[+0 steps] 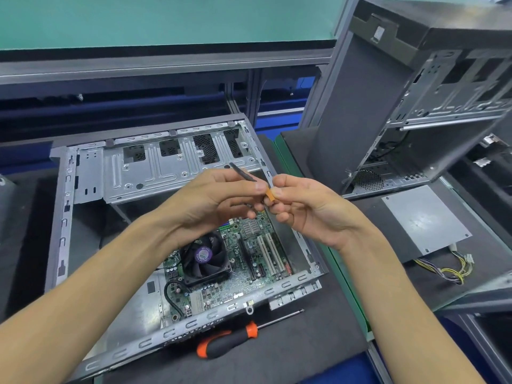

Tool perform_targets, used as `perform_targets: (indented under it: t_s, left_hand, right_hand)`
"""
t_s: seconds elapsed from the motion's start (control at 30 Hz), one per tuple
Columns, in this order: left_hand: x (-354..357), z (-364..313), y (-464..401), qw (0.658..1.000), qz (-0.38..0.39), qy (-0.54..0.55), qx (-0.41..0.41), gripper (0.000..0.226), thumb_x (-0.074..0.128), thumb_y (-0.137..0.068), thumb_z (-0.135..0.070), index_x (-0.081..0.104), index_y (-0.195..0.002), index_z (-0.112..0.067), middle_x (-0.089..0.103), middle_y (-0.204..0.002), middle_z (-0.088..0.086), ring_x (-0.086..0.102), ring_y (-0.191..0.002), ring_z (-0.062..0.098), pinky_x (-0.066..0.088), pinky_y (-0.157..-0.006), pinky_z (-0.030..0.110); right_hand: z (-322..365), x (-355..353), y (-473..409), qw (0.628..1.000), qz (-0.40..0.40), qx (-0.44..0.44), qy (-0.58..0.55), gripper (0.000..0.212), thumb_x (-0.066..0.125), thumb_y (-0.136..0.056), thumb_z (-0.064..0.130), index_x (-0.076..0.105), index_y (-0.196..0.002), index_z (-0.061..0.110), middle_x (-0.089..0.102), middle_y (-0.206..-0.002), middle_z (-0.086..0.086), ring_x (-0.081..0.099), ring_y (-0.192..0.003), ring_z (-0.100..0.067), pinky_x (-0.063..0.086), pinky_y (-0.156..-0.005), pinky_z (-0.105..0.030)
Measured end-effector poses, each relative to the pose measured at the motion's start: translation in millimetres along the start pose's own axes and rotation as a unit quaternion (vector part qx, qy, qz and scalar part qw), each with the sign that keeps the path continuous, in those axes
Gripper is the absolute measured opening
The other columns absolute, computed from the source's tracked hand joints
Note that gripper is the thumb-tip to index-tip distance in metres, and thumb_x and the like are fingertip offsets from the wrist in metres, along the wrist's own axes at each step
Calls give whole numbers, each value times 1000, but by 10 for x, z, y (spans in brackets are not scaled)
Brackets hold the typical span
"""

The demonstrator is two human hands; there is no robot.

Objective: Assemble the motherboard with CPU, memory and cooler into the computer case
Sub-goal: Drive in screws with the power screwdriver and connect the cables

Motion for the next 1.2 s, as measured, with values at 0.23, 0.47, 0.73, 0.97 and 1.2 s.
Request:
perform_targets:
  t_s: [0.23, 0.47, 0.73, 0.97, 1.2]
  left_hand:
    - [-125, 55, -50, 991, -64, -106, 46, 16, 81, -71, -19, 79, -84, -9, 75, -84, 15, 72, -74, 22, 57, -66, 23]
    - [-12, 687, -231, 938, -57, -342, 10, 12, 84, -78, -22, 75, -82, -14, 76, -77, -2, 73, -75, 11, 59, -74, 23]
    - [69, 1352, -599, 891, -44, -452, -5, 12, 85, -75, -21, 74, -75, -19, 72, -69, -10, 66, -63, -2, 50, -60, 13]
    - [85, 1472, -696, 824, -74, -562, 23, 20, 85, -66, -39, 74, -76, -26, 71, -73, -15, 66, -71, 5, 52, -66, 24]
    - [47, 1484, -710, 825, -61, -560, 43, 20, 86, -67, -40, 78, -78, -25, 70, -75, -14, 62, -72, 5, 46, -71, 25]
  right_hand:
    - [21, -398, 114, 959, -202, -112, 163, 20, 70, -93, 15, 55, -80, 13, 69, -73, -8, 57, -56, -13, 48, -48, -21]
    - [-173, -763, 371, 860, -373, -193, 290, 18, 70, -94, 19, 56, -83, 15, 65, -81, -2, 62, -81, -13, 55, -73, -32]
    - [-432, -729, 309, 858, -366, -164, 322, 12, 66, -97, 21, 62, -87, 15, 64, -82, 13, 58, -81, -1, 42, -74, -9]
    - [-458, -771, 297, 865, -379, -146, 294, 14, 66, -96, 24, 63, -86, 15, 64, -82, 7, 57, -78, -5, 44, -71, -10]
    - [-466, -786, 307, 866, -381, -143, 289, 15, 66, -96, 26, 63, -87, 15, 65, -83, 2, 56, -77, -6, 44, -68, -9]
Point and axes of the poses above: each hand's wrist, its own y-axis away from the middle knuckle, its own x-axis out of the palm, z = x × y, the point moved 6 cm from there along -y, towards the middle knuckle
